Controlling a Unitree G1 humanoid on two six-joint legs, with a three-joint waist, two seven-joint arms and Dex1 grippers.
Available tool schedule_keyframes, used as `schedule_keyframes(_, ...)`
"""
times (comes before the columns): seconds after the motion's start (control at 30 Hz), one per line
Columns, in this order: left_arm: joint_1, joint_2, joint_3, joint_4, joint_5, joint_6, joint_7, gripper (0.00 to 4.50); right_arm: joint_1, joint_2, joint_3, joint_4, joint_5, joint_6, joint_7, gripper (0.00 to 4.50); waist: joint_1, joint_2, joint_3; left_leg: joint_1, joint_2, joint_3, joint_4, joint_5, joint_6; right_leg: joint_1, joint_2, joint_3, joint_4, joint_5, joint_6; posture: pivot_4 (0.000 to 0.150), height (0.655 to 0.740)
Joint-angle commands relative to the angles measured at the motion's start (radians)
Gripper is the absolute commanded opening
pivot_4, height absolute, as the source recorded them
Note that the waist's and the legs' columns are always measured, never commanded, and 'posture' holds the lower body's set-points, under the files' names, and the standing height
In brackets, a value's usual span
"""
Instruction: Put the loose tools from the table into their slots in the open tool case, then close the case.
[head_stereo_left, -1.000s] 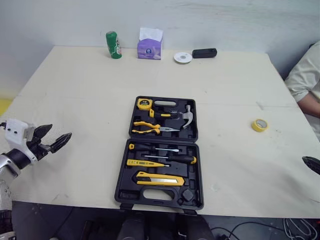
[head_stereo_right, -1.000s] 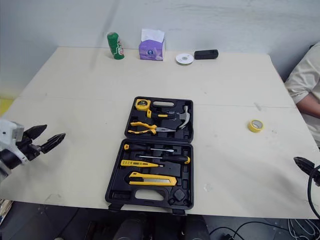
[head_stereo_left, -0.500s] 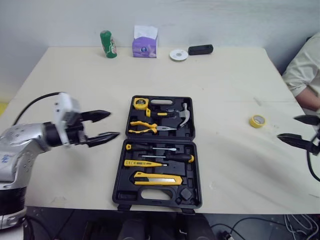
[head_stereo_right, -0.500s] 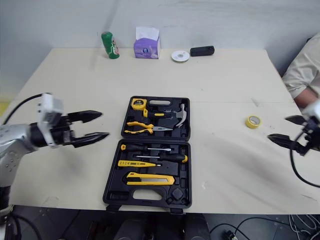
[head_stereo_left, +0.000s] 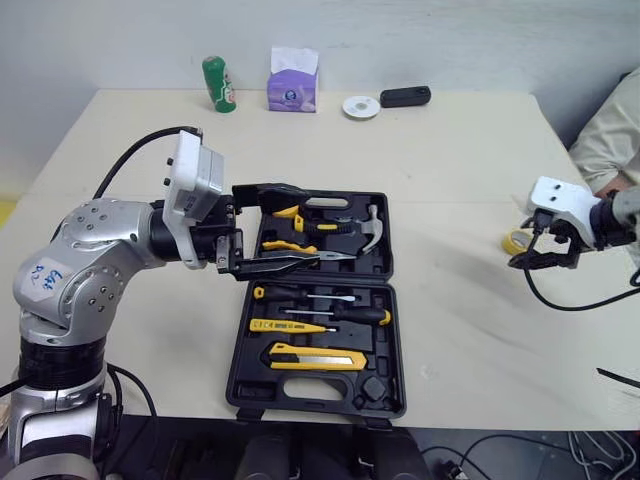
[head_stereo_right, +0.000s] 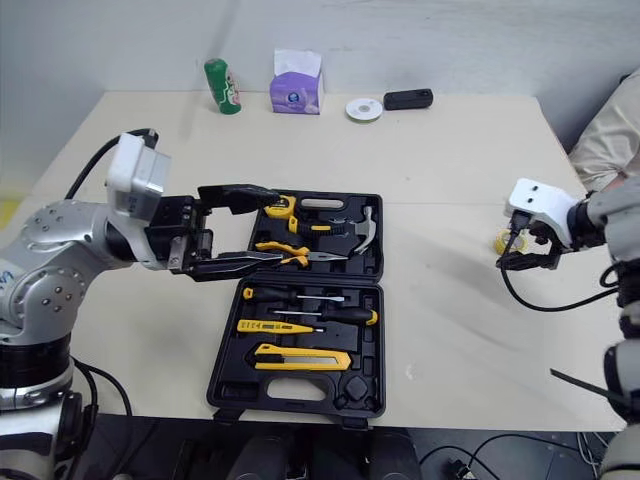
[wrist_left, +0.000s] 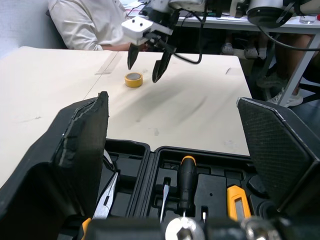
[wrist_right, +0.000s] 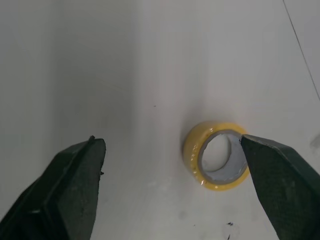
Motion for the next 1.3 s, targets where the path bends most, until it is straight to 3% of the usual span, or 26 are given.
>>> schedule_keyframes(0.03,0.001,-0.010,-0.001,-0.037,-0.005,-0.016,0.014,4.50,-0.065,0.029,0.009,0.112,-0.064,-0.061,-0.029,2.70,-0.001,0.000,0.000,0.000,0.000,0.000,0.000,0.000,0.000,0.000,0.000,0.000,0.000,0.000,0.000,0.150,0.7316)
schedule_keyframes(0.43,0.013,-0.005,0.002,-0.053,-0.009,-0.030,0.019,4.50,-0.125,0.054,0.018,0.257,-0.158,-0.152,-0.039,2.70,-0.001,0.000,0.000,0.000,0.000,0.000,0.000,0.000,-0.001,0.000,0.000,0.000,0.001,0.000,0.000,0.150,0.7316)
schedule_keyframes(1.13,0.002,-0.020,-0.012,-0.043,0.023,-0.075,0.028,4.50,-0.150,0.135,0.002,0.360,-0.185,-0.146,-0.118,2.70,-0.008,0.000,0.000,0.000,0.000,0.000,0.000,0.001,-0.001,0.000,0.000,0.000,0.002,0.000,0.000,0.150,0.7316)
schedule_keyframes(1.23,0.003,-0.026,-0.019,-0.039,0.037,-0.089,0.034,4.50,-0.164,0.141,0.000,0.370,-0.188,-0.152,-0.133,1.88,-0.011,0.000,0.000,0.000,0.000,0.000,0.000,0.001,-0.001,0.000,0.000,0.000,0.002,0.000,0.000,0.150,0.7316)
schedule_keyframes(1.3,0.003,-0.031,-0.022,-0.045,0.036,-0.088,0.037,4.50,-0.170,0.143,0.000,0.373,-0.189,-0.156,-0.132,0.93,-0.012,0.000,0.000,0.000,0.000,0.000,0.000,0.002,-0.001,0.000,0.000,0.000,0.002,0.000,0.000,0.150,0.7316)
